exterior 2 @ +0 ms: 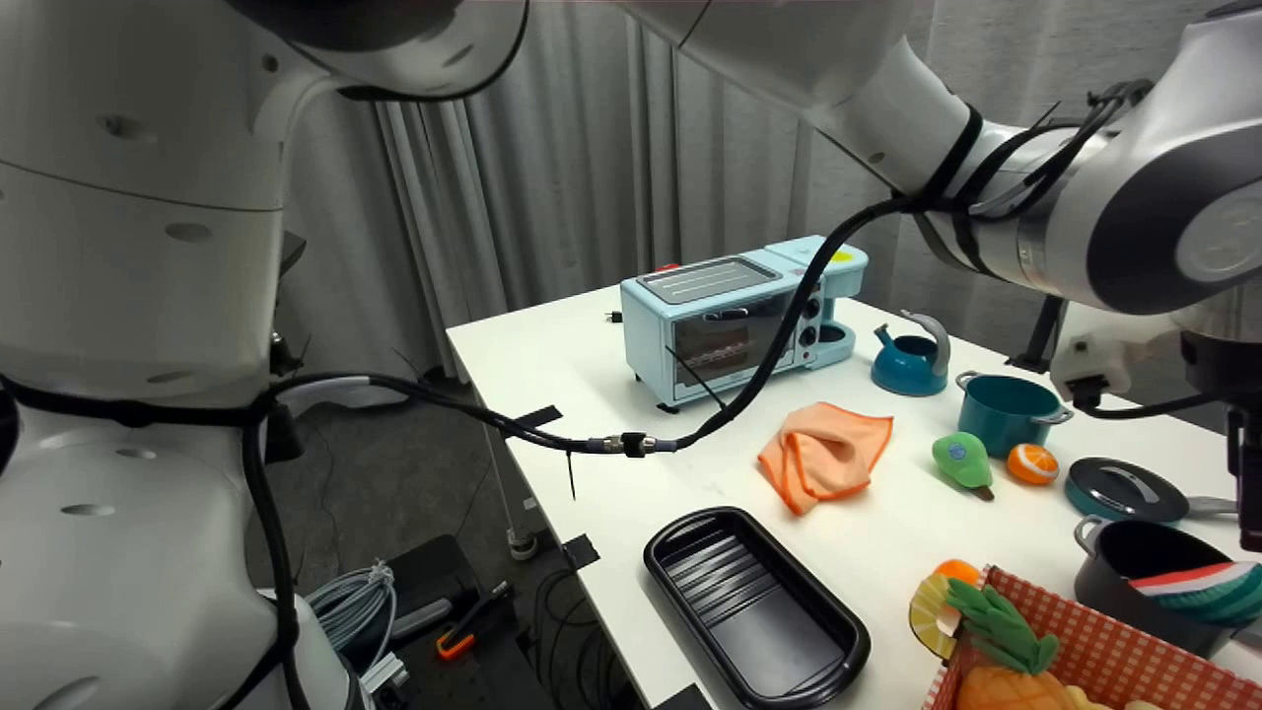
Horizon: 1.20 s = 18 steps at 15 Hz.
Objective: Put the watermelon plushie in the black pot
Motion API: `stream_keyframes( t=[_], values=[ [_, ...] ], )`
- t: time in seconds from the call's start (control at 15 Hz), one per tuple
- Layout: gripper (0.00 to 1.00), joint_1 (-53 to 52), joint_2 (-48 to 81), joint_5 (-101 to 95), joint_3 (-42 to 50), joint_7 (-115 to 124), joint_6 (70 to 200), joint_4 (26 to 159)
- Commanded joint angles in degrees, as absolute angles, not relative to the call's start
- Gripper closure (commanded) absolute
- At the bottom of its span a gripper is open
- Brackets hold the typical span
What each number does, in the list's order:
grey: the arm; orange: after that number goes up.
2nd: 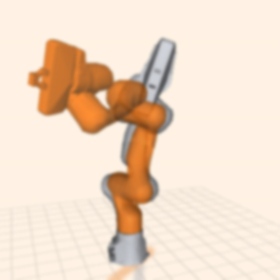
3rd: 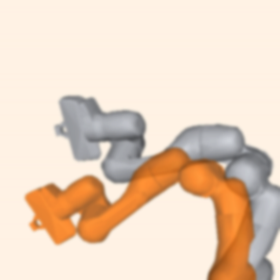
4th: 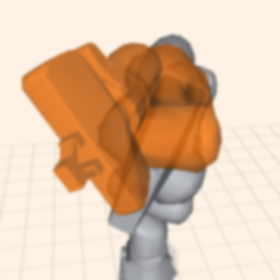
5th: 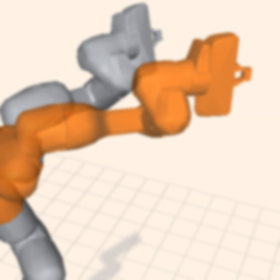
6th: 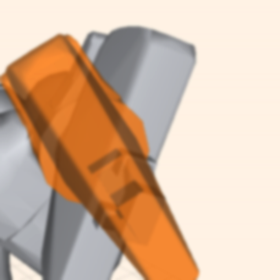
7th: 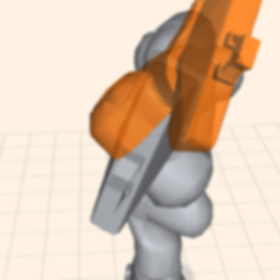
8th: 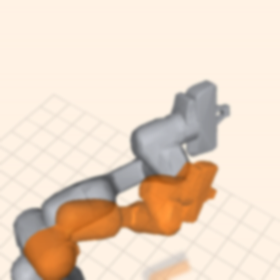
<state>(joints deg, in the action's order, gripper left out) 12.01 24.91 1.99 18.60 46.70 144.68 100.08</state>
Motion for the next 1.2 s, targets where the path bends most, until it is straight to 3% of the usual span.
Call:
stream_keyframes(
  t=[0.0,0.27,0.33,1.13],
  values=[
    [0.00,9.48,19.42,-1.08,20.50,48.31,147.75,108.48],
    [0.00,7.80,15.97,-4.68,21.79,50.64,150.88,115.17],
    [0.00,9.76,19.88,-2.13,20.23,48.06,148.23,109.76],
    [0.00,9.22,17.88,-2.88,20.48,48.67,149.64,113.02]
  ],
)
